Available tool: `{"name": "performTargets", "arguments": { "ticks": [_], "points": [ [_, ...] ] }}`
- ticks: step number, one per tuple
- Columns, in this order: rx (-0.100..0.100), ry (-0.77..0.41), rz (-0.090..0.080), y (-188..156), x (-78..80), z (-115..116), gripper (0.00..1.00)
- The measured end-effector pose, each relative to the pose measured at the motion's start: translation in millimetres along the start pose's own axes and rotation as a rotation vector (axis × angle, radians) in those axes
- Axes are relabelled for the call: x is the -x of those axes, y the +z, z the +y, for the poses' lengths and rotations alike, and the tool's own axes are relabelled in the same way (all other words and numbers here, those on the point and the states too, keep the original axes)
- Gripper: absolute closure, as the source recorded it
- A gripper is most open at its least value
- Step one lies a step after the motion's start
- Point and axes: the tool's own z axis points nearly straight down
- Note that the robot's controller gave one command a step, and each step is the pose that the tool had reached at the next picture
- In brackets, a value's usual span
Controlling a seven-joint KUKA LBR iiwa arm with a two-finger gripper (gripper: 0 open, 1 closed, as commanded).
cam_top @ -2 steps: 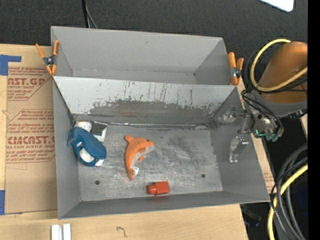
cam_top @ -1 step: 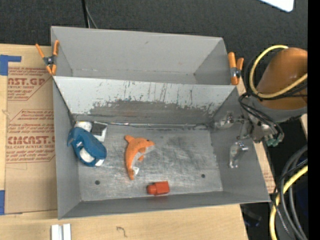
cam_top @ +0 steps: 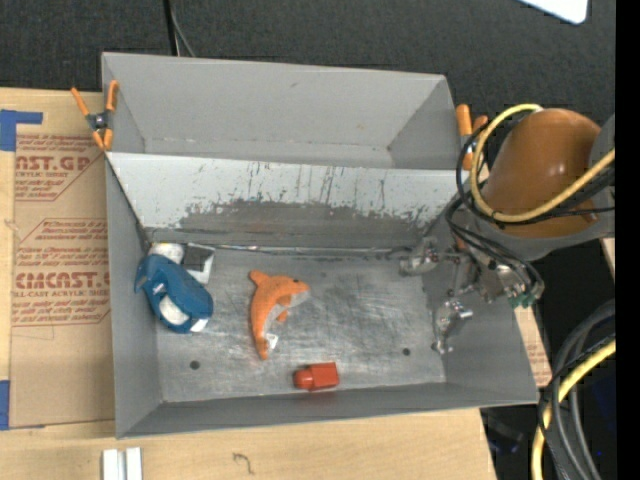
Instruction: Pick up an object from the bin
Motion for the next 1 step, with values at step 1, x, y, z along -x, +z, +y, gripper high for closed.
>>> {"name": "performTargets", "arguments": {
  "ticks": [1],
  "points": [
    [0.002, -0.022, 0.0, -1.5, 3.7, 45.0, 0.0]
  ]
}}
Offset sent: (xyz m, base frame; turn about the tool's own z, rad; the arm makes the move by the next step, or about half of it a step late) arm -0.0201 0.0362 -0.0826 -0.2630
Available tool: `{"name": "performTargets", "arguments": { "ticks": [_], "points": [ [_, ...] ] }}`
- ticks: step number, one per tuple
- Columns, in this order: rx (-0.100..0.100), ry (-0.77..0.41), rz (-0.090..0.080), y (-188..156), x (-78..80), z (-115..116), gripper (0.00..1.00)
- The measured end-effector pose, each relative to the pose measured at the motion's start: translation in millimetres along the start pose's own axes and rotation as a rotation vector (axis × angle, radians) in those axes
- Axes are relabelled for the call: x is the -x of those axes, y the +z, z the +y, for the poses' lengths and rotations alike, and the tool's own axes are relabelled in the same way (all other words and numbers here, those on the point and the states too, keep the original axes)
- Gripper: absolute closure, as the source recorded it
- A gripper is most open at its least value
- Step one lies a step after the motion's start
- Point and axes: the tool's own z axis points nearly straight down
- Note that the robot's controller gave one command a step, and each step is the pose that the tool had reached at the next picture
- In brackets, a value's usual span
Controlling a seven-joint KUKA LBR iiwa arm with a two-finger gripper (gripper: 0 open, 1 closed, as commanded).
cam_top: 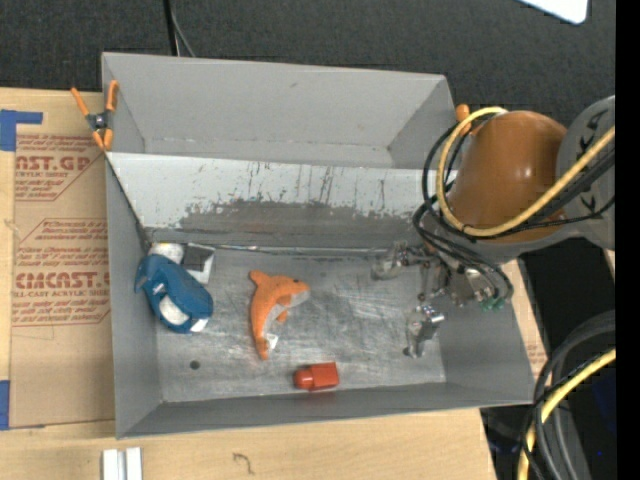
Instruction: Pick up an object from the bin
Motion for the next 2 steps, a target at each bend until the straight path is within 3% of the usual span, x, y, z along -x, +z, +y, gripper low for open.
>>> {"name": "performTargets", "arguments": {
  "ticks": [1, 2],
  "points": [
    [-0.003, -0.146, -0.007, 44, -6.7, -1, 0.0],
    [0.001, -0.645, 0.001, 95, 8.8, 34, 1.0]
  ]
}}
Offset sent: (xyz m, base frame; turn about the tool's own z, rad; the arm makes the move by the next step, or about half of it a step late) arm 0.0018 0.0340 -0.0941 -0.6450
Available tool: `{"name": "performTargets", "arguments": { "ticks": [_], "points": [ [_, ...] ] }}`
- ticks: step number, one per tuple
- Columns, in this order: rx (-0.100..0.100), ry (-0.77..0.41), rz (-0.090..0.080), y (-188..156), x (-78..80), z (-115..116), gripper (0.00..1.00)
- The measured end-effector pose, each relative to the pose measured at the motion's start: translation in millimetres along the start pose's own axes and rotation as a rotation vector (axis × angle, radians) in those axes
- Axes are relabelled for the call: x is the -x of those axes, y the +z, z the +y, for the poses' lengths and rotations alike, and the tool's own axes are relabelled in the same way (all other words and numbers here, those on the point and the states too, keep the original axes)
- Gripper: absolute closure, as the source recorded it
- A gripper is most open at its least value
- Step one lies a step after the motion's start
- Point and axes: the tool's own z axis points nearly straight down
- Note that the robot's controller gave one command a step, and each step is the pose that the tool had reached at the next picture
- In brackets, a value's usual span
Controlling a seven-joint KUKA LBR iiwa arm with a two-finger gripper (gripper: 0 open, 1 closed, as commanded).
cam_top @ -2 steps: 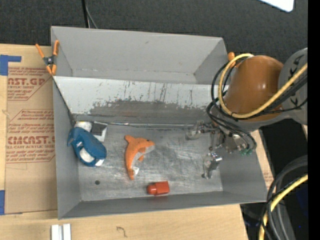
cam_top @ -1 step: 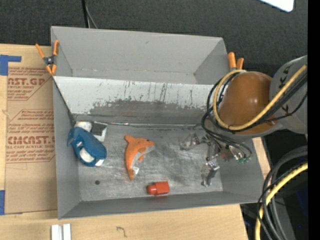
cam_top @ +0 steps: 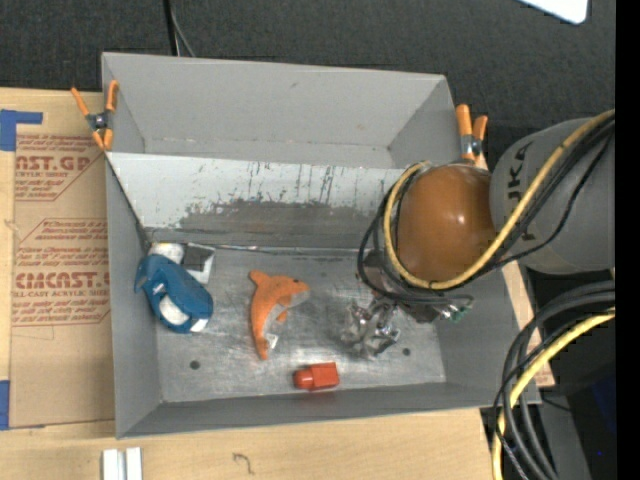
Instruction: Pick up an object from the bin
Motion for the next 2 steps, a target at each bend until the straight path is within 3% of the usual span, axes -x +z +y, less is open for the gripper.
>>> {"name": "performTargets", "arguments": {
  "ticks": [2],
  "points": [
    [0.005, -0.029, 0.003, -7.8, -2.7, 0.5, 1.0]
  ]
}}
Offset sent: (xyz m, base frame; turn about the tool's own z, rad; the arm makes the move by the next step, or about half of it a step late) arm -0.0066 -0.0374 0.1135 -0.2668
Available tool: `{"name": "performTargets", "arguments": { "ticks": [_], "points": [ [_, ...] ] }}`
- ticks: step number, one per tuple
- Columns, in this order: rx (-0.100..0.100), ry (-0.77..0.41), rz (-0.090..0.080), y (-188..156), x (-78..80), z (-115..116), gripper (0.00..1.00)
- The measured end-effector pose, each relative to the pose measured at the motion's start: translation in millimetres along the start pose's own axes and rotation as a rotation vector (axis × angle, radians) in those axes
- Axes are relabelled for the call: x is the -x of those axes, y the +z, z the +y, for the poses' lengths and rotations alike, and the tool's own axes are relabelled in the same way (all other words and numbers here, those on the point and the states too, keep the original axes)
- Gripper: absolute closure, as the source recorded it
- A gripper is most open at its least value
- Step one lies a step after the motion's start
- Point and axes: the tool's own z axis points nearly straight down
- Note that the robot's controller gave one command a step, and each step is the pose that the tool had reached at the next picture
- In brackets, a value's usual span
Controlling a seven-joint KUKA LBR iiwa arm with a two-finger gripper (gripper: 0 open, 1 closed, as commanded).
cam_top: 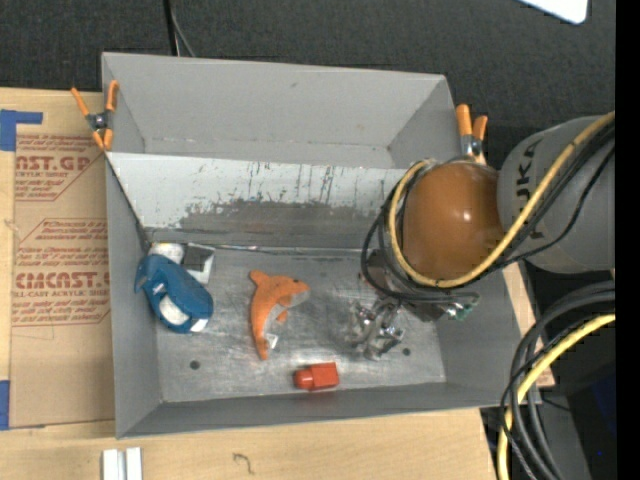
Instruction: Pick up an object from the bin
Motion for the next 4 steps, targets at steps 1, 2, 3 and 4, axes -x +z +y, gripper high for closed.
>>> {"name": "performTargets", "arguments": {
  "ticks": [1, 2, 3, 4],
  "points": [
    [-0.002, -0.1, 0.0, -61, -0.8, -1, 1.0],
    [-0.002, -0.152, -0.001, -120, 6.2, 20, 1.0],
    [-0.005, -0.137, -0.003, -28, 80.5, 23, 0.0],
    [-0.005, -0.136, -0.004, -31, 79.9, 23, 0.0]
  ]
}}
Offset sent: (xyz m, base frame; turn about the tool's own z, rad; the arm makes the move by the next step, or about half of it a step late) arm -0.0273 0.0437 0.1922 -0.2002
